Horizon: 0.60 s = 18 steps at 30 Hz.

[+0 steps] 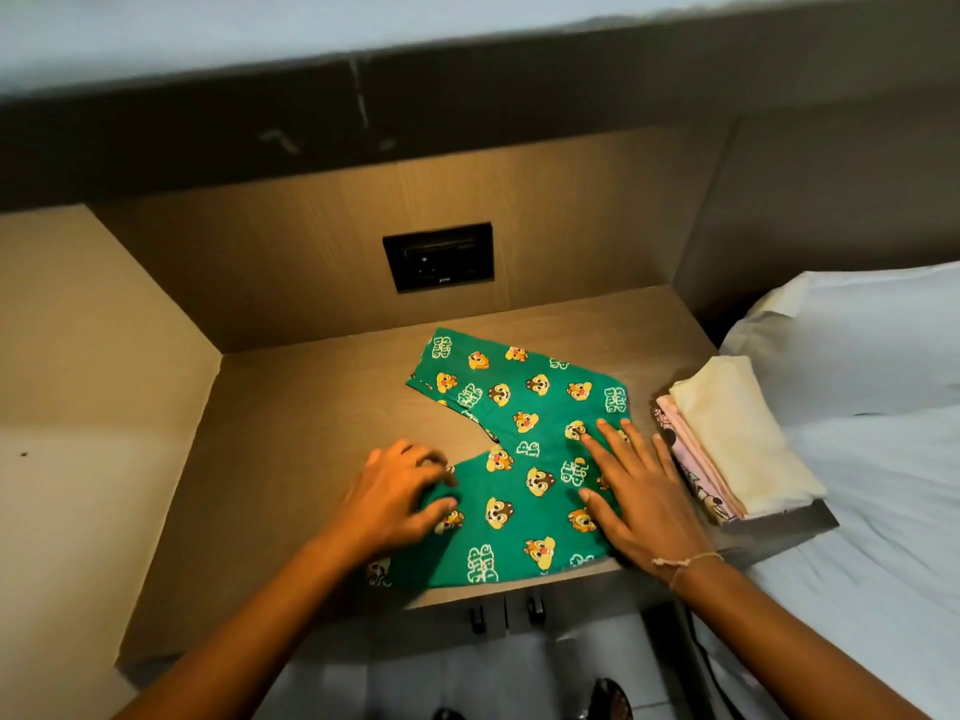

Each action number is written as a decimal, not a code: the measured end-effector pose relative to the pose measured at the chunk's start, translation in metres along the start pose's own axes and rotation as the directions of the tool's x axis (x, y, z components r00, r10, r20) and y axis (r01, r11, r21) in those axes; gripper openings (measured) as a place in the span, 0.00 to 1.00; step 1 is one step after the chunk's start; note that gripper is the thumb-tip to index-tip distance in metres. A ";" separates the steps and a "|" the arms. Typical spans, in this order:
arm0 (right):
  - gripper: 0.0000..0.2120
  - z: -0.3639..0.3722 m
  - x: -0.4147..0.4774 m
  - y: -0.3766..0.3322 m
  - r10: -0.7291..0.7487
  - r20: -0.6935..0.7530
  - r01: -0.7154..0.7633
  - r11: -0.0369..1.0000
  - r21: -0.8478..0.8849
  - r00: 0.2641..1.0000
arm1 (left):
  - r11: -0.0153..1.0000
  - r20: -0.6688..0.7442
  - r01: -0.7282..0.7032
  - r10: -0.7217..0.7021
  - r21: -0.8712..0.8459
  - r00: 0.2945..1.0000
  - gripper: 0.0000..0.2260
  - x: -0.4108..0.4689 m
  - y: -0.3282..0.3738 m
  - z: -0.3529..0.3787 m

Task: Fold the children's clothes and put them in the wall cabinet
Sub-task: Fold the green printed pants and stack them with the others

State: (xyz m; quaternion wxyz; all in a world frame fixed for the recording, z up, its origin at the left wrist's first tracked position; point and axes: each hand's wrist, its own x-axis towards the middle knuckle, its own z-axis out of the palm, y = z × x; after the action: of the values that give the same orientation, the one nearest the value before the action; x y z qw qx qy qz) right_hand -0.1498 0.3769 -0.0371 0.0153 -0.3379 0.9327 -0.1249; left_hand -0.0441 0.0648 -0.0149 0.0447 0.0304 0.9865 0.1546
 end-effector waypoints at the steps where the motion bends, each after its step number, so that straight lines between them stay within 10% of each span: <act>1: 0.27 -0.001 -0.011 0.001 -0.071 -0.032 0.071 0.997 0.017 0.997 | 1.000 0.031 -0.012 0.011 0.028 0.999 0.20 -0.024 -0.003 0.005; 6: 0.19 0.011 -0.050 0.013 -0.292 -0.044 0.293 0.956 0.024 0.955 | 1.000 0.035 0.027 -0.027 0.008 0.999 0.19 -0.086 -0.026 0.004; 18: 0.14 0.019 -0.063 0.014 -0.305 -0.080 0.309 0.950 0.044 0.949 | 0.999 -0.079 0.032 -0.033 -0.014 0.996 0.10 -0.098 -0.025 0.005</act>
State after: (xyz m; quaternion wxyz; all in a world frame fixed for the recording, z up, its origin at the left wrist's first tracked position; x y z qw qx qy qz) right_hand -0.1076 0.4231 -0.0620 -0.0284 -0.4738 0.8648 -0.1640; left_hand 0.0531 0.0358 -0.0197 0.0082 0.0077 0.9868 0.1614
